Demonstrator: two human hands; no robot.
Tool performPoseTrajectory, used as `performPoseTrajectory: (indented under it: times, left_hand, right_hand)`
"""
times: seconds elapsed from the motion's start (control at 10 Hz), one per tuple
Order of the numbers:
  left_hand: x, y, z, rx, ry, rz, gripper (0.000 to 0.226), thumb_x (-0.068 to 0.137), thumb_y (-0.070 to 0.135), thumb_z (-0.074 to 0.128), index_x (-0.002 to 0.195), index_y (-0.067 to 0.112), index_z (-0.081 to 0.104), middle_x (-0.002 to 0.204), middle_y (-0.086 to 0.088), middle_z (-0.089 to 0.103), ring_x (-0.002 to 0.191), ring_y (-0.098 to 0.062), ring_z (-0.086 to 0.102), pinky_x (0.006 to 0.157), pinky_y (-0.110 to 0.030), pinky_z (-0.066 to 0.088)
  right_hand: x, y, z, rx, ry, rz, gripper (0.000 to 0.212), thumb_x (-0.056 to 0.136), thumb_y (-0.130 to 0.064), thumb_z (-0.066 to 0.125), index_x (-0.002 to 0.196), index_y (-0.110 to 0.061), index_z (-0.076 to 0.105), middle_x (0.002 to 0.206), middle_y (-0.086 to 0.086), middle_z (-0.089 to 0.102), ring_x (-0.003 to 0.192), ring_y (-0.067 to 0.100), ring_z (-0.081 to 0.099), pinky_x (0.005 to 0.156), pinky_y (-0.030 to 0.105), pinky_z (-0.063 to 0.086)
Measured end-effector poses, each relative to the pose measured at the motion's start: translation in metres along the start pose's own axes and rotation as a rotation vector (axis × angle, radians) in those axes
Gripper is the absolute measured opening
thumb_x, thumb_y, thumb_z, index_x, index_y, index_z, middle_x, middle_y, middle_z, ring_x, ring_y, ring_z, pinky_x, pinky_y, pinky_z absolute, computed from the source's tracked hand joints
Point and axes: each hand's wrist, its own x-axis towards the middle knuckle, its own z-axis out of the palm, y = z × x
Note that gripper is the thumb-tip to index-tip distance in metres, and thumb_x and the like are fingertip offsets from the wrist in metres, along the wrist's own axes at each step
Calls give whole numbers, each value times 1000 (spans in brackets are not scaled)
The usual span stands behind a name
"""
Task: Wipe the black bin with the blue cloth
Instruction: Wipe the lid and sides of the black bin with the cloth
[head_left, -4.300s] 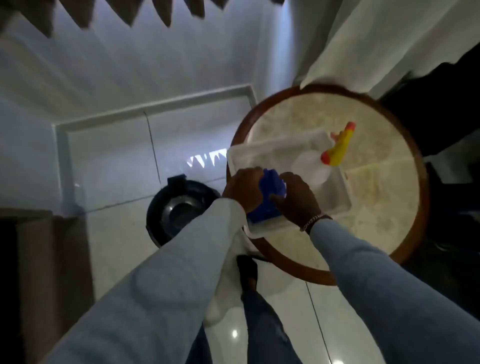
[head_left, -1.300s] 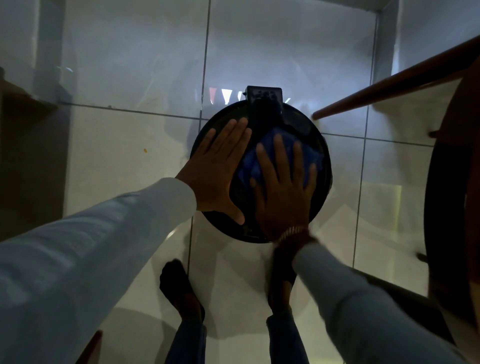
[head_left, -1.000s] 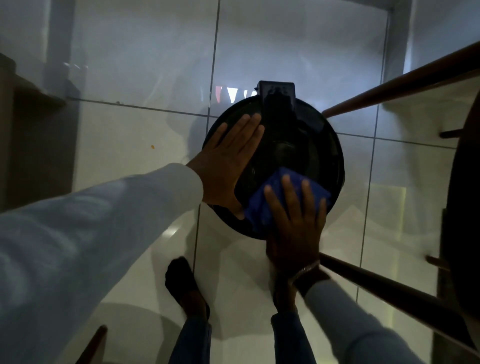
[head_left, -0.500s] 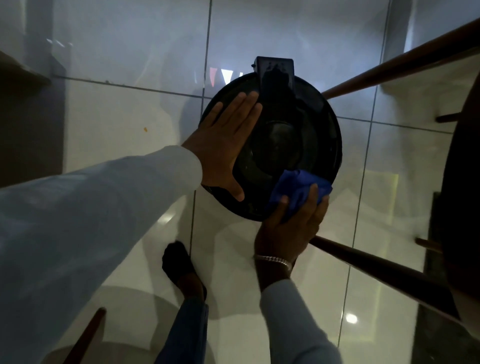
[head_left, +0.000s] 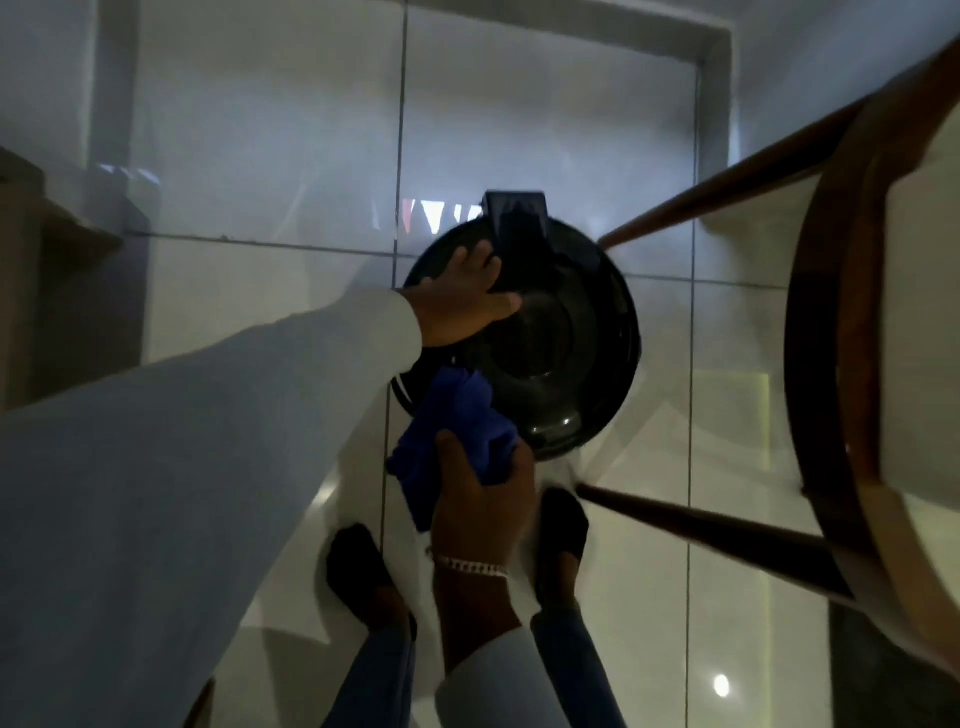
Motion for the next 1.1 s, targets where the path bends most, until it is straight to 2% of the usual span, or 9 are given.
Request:
performPoseTrajectory:
  times: [0.1, 0.2, 0.3, 0.5, 0.6, 0.7, 0.8, 0.9, 1.1]
  left_hand:
    - [-10, 1, -13, -355, 357, -37, 55, 95, 51, 33, 131, 13, 50, 144, -17, 47, 137, -35, 37, 116, -46, 27]
    - [-29, -14, -19, -781, 678, -65, 54, 90, 59, 30, 111, 19, 61, 120, -8, 61, 120, -25, 53, 108, -42, 37]
    - [-45, -28, -2, -935, 700, -82, 53, 99, 48, 24, 130, 14, 50, 131, -8, 56, 124, -22, 50, 111, -41, 35]
    - [-44, -30, 40, -930, 782, -117, 33, 100, 41, 31, 87, 28, 59, 97, -4, 66, 94, -23, 62, 92, -43, 51]
    - [-32, -21, 54, -733, 802, -132, 40, 95, 49, 35, 107, 19, 58, 115, -11, 64, 108, -28, 59, 101, -51, 46]
    - [-13, -18, 71, -234, 777, -146, 73, 82, 66, 29, 141, 22, 34, 151, -8, 38, 141, -34, 28, 118, -55, 20]
    - [-1, -19, 91, 162, 747, -176, 80, 81, 66, 38, 148, 35, 7, 161, -5, 12, 147, -42, 3, 114, -65, 8]
    - [0, -30, 99, 216, 774, -136, 76, 82, 61, 46, 147, 35, 16, 158, -8, 23, 143, -40, 19, 112, -59, 26]
    - [-32, -45, 140, 185, 761, -35, 77, 84, 59, 47, 149, 29, 17, 160, -13, 14, 146, -40, 9, 114, -61, 24]
  right_hand:
    - [22, -31, -10, -4, -18, -252, 46, 74, -14, 79, 115, -21, 59, 95, -19, 61, 80, -10, 54, 75, 0, 38]
    - [52, -64, -11, -121, -43, -534, 50, 74, -11, 77, 121, -13, 60, 110, 3, 68, 99, 12, 59, 81, 2, 38]
    - [69, -85, -3, -308, -106, -782, 49, 77, -12, 74, 124, -14, 58, 117, 9, 67, 105, 14, 57, 87, 10, 39]
    - [105, -101, 12, -659, -537, -825, 52, 71, -41, 59, 119, -24, 60, 125, 7, 63, 114, 26, 59, 99, 46, 48]
    - [141, -94, 3, -464, -365, -827, 46, 79, -34, 49, 122, -21, 58, 132, 14, 58, 125, 33, 51, 102, 55, 44]
    - [184, -72, -4, -820, -309, -964, 47, 94, -24, 46, 141, -19, 39, 154, 13, 32, 144, 34, 21, 115, 58, 24]
    - [203, -46, -3, -999, -242, -1146, 53, 96, -36, 33, 147, -22, 25, 158, 11, 23, 146, 33, 16, 115, 52, 17]
    - [205, -41, -4, -981, -219, -1145, 53, 97, -36, 30, 148, -23, 23, 158, 9, 22, 146, 29, 15, 116, 50, 16]
    - [205, -43, -8, -1010, -257, -1133, 53, 97, -36, 29, 148, -25, 23, 159, 5, 19, 148, 24, 10, 118, 49, 13]
